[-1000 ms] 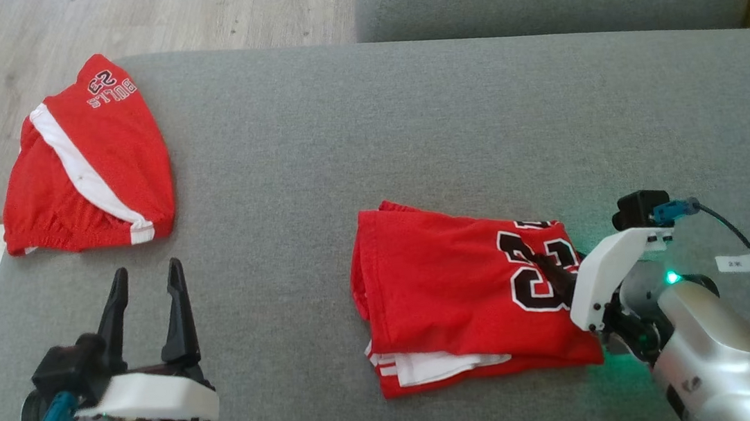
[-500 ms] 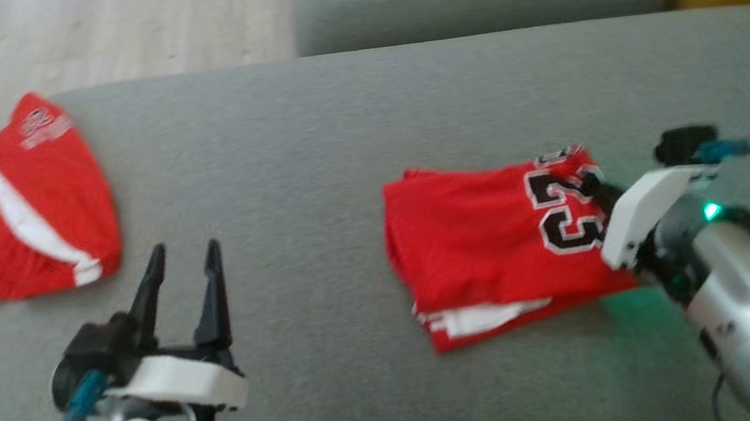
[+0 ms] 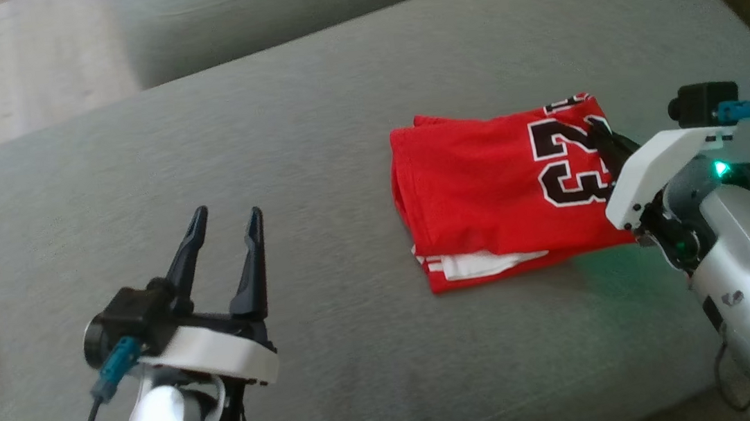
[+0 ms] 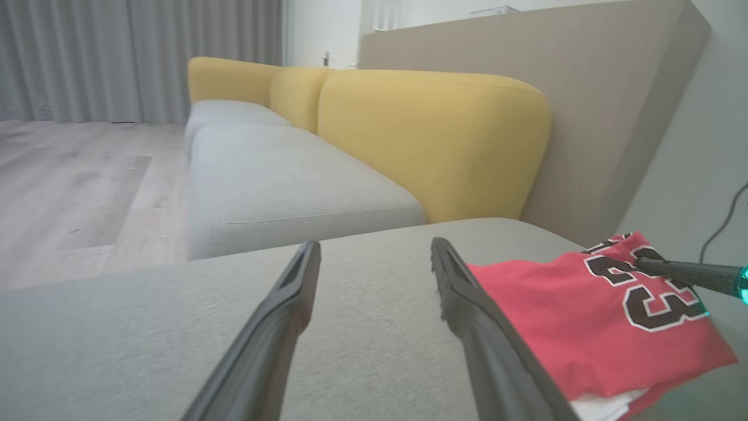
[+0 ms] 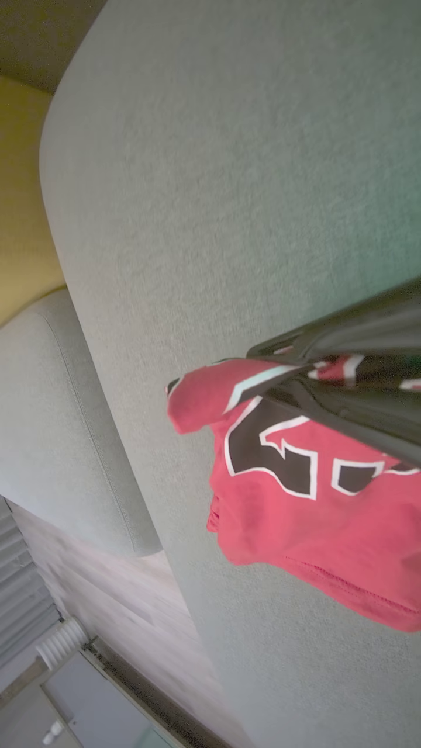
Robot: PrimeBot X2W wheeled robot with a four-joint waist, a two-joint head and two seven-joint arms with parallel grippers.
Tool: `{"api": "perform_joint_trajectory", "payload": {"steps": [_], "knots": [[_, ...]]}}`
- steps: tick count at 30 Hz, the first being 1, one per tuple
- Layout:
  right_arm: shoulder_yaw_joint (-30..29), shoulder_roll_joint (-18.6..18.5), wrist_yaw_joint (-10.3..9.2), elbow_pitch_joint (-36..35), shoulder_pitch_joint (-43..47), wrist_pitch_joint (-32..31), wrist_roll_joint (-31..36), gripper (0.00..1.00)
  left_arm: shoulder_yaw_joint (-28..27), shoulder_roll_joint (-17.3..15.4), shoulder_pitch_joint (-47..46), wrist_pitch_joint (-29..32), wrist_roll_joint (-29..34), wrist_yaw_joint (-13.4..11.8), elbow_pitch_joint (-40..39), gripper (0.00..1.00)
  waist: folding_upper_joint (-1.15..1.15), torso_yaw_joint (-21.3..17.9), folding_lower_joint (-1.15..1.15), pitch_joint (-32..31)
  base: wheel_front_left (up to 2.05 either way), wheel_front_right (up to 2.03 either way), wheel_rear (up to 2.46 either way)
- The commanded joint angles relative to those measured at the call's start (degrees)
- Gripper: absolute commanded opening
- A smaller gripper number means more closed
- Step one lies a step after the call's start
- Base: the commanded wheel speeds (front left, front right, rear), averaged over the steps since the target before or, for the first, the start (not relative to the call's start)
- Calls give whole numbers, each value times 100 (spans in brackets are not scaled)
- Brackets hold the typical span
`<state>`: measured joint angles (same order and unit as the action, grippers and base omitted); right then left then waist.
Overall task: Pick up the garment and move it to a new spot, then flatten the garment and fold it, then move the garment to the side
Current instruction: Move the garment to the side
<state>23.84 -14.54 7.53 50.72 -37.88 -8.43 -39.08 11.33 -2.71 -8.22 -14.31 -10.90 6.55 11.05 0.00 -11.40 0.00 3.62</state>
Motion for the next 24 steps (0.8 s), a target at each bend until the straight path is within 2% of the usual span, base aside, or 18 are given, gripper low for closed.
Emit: {"api": "perform_joint_trajectory", "payload": {"steps": [1,4,8,15,19,20,24], "knots": [[88,10,-4,-230,-254,121,-60,0,-109,-18,-333,-69,-15,-12,-178,100,0,-433,0,140,0,0,0],[153,14,-4,-291,-285,185,-102,0,-74,-18,-383,-69,-15,-42,-182,100,0,-627,0,224,0,0,0],[203,-8,-4,-331,-336,243,-135,0,-85,-18,-432,-69,9,-66,-217,100,0,-699,0,326,0,0,0],[330,-275,-4,-326,-818,242,-142,0,-90,-81,-636,-69,143,-40,-270,100,0,-477,0,847,0,0,0],[400,-654,-4,-218,-1401,87,-103,0,-58,-175,-831,-69,212,-21,-293,100,0,-232,0,1335,0,0,0],[421,-886,-4,-130,-1727,0,-73,0,-41,-227,-943,-69,240,-14,-306,100,0,-110,0,1600,0,0,0],[453,-1354,-4,102,-2308,-105,38,0,-34,-315,-1158,-60,279,-11,-345,100,0,82,0,2053,0,0,0]]}}
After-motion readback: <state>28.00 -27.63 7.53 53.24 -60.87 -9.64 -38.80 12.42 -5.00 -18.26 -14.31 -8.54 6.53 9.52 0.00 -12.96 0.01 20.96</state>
